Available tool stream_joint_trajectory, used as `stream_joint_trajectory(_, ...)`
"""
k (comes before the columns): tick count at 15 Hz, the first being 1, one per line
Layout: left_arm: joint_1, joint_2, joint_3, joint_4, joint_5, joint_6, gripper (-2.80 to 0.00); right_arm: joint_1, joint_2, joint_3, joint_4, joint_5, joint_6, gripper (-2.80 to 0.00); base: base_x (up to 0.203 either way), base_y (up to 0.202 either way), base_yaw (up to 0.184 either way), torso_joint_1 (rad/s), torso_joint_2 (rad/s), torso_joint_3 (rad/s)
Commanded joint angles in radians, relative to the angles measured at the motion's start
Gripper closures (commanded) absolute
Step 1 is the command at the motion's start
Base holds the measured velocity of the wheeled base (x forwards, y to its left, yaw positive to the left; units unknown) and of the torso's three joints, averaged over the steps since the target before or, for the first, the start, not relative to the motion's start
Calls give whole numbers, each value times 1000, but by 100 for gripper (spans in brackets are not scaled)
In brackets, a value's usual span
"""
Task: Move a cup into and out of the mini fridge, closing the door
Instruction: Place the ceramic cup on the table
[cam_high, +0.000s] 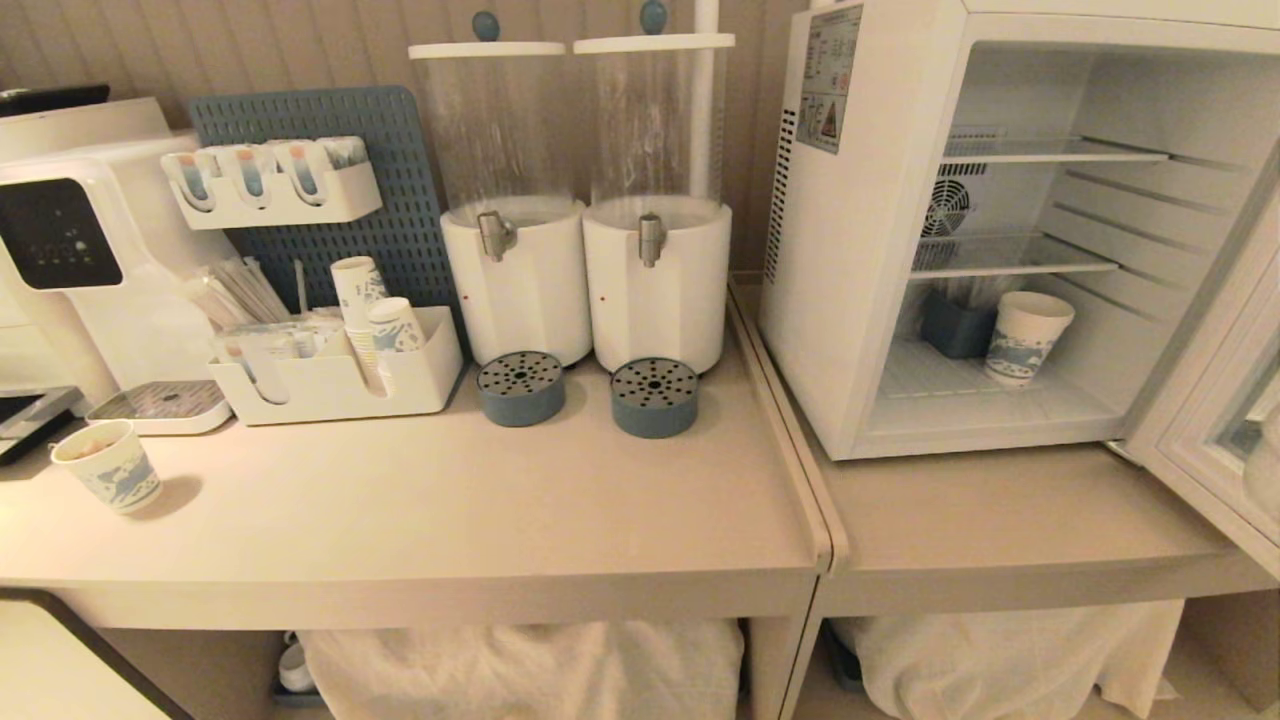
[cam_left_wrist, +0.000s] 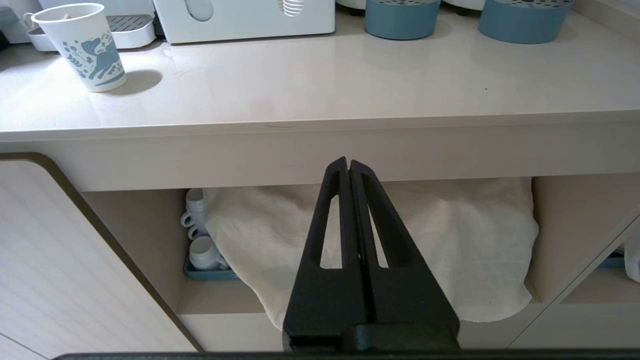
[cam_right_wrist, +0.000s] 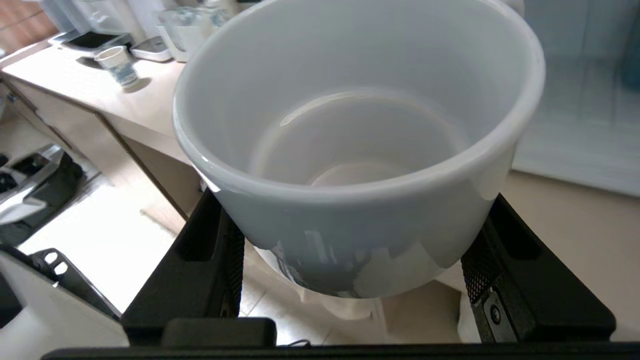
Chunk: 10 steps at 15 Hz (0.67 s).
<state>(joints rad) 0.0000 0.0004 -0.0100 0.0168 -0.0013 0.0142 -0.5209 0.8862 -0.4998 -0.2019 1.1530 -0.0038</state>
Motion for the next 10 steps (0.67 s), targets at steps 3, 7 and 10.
stream_joint_trajectory(3, 0, 0, 1, 0, 0, 0, 0, -4, -27, -18, -4, 29, 2, 0, 0, 0, 0, 0, 0, 0)
stream_joint_trajectory(7, 0, 0, 1, 0, 0, 0, 0, 42, -91, -8, 33, 90, 23, 0, 0, 0, 0, 0, 0, 0)
stream_joint_trajectory(10, 0, 0, 1, 0, 0, 0, 0, 259, -210, 30, 63, -143, 30, 0, 0, 0, 0, 0, 0, 0)
